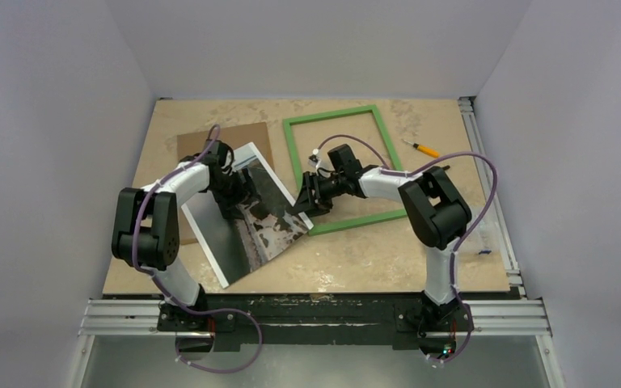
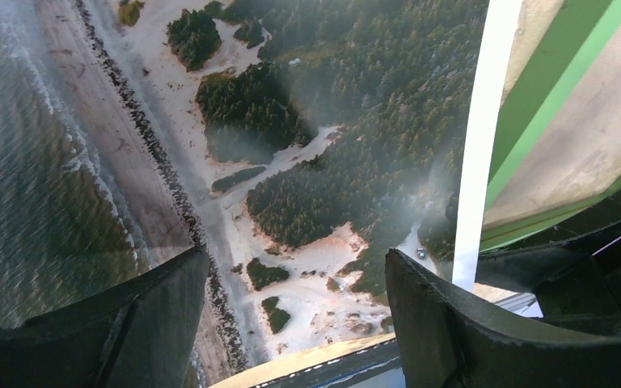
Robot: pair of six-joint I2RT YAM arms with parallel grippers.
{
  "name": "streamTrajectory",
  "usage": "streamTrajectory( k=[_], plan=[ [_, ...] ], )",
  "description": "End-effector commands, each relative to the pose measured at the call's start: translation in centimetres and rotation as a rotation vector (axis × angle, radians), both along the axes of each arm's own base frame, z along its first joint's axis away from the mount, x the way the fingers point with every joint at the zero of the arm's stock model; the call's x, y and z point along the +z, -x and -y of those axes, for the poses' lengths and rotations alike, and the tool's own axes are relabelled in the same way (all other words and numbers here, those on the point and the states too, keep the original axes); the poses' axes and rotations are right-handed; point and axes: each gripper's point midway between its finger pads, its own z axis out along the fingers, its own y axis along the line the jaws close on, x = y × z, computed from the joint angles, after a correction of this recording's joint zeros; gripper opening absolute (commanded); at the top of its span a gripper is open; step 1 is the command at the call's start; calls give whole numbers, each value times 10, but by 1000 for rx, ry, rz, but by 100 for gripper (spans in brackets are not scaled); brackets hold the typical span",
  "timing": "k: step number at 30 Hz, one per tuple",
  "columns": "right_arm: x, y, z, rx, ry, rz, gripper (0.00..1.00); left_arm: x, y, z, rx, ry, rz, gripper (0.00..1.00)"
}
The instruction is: Take the photo out of the frame
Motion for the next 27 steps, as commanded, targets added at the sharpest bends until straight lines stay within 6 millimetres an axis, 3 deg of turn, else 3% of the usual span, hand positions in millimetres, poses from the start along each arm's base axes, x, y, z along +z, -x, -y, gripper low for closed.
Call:
streamTrajectory(
  k=[1,6,11,14,18,23,27],
  plan=[
    [6,-8,-13,47,-23,27,49,5,-10,6,-5,21,15,77],
    [-1,-7,-25,71,-26,14,45,-2,-8,8,-5,30,-7,77],
    [-8,-9,-32,41,-17,-9,18,5,-15,7,-4,27,24,77],
    [-5,-16,-33,-43,-18,-6,0,28,-21,6,-11,24,98,77],
    [9,-28,-29,-228,-70,3,0,80,-30,5,-15,29,248,78],
    [23,-45,1,-449,-133,1,0,144,-32,3,-10,38,426,78],
    [33,-59,31,-573,-128,44,0,161,-24,1,-16,33,470,78]
  ],
)
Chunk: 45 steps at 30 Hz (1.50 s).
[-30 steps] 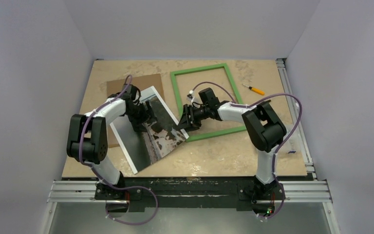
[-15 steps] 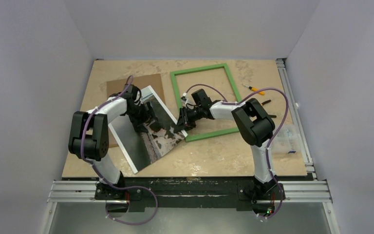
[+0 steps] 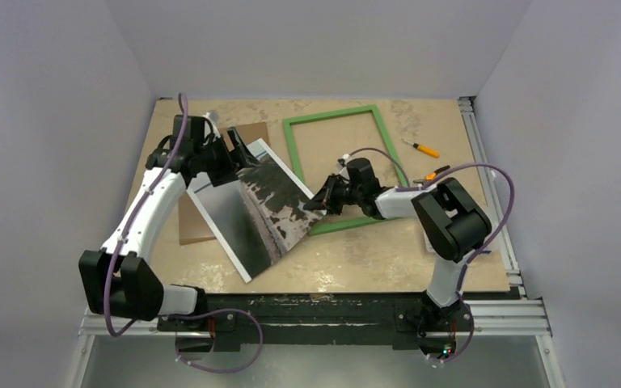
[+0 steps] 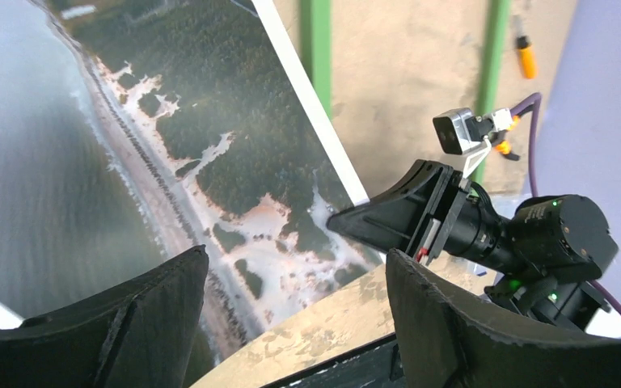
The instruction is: Take the photo out of the frame
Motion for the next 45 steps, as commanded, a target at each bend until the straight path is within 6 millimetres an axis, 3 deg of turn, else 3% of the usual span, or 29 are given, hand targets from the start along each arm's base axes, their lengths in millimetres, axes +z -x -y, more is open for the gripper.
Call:
streamTrajectory(
  k=[1,4,13,18,25,30,45],
  plan=[
    [44,-44,21,-214,-64,134,0,20,7,-1,-11,-15,53,78],
    [50,-61,21,-279,-61,155,0,17,11,-1,-12,-4,53,78],
    [62,-92,-44,-292,-47,201,0,8,19,-5,-4,-26,42,78],
    [54,-85,-60,-358,-13,200,0,11,20,-8,-2,-41,54,78],
    [36,-62,-98,-338,63,195,0,25,24,-8,-2,-36,87,78],
    [35,-55,-116,-337,75,212,0,31,30,-10,-10,-42,107,78],
    [14,-38,-128,-182,108,263,0,33,37,-9,-19,-34,120,78]
  ],
)
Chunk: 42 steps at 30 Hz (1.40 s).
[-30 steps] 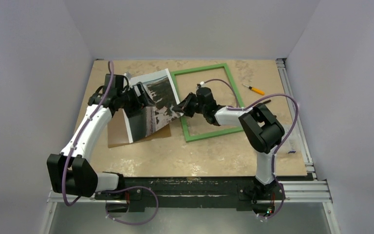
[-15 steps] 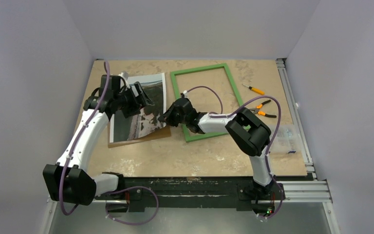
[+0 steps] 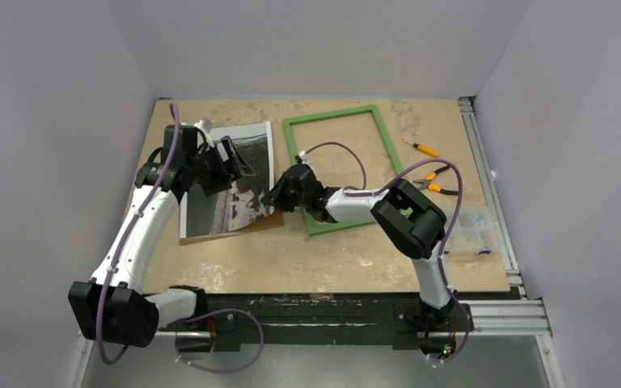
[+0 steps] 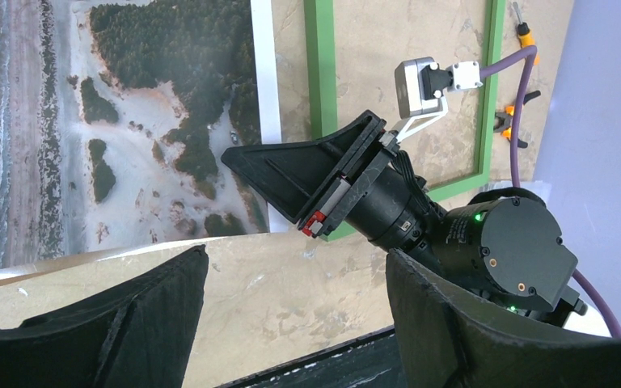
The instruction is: Take the photo out of the frame
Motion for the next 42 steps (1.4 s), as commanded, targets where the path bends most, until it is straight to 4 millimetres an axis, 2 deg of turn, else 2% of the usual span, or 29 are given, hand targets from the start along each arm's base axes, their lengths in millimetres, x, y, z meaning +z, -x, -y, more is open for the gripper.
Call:
streamTrajectory(
  k=[1,6,12,16,22,27,31,36,39,42],
  plan=[
    [8,-6,-12,52,-11,53,0,7,3,1,-16,-2,38,78],
    [3,-6,-18,93,2,56,0,5,5,0,-14,-7,35,78],
    [-2,-5,-14,116,65,69,1,3,4,0,-13,-8,34,78],
    [-7,-4,-3,121,144,71,20,2,5,1,-16,-2,31,78],
    [-4,2,20,144,275,91,36,1,5,1,-14,0,32,78],
    [1,16,63,197,498,106,54,7,6,1,-30,-4,66,81],
    [26,28,111,213,639,194,64,16,7,3,-62,-3,132,84],
    [79,44,158,202,705,305,68,39,9,10,-98,-10,249,84],
    [120,48,189,152,759,396,72,66,12,16,-109,-16,353,84],
    [172,49,221,66,799,510,78,112,21,23,-125,-19,507,84]
  ],
)
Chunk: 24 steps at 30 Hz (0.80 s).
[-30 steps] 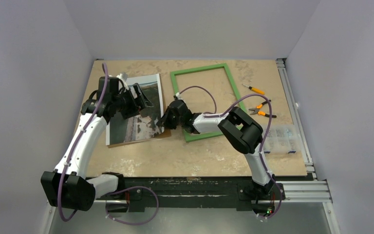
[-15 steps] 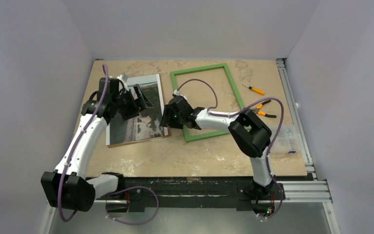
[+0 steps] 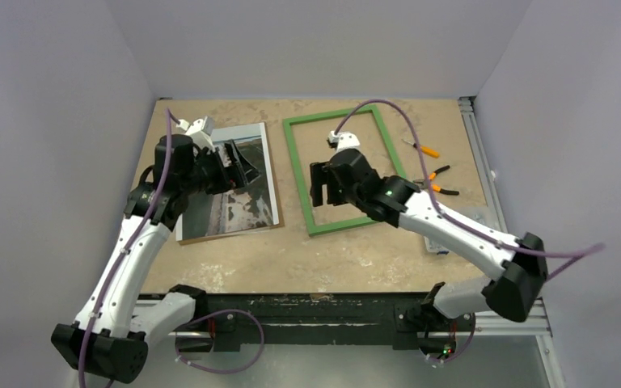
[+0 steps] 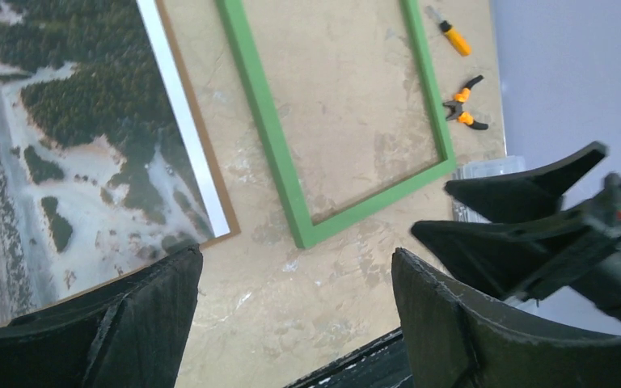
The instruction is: Take the photo out of the frame
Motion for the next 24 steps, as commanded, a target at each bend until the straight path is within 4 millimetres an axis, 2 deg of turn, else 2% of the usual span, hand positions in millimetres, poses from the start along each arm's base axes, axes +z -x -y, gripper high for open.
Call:
streamTrajectory(
  k=[1,4,8,13,16,24],
  plan=[
    [68,-1,66,-84,138,212,79,89,5,8,-30,3,327,84],
    [118,1,96,-143,163,320,83,141,19,4,-24,14,480,84],
    [182,13,127,-191,121,439,87,196,37,-9,22,25,641,84],
    [251,33,159,-229,22,572,94,232,49,-19,60,33,734,85],
    [270,39,171,-249,3,606,94,244,49,-21,70,33,755,85],
    [299,48,185,-288,-85,689,99,264,49,-22,74,28,776,85]
  ],
)
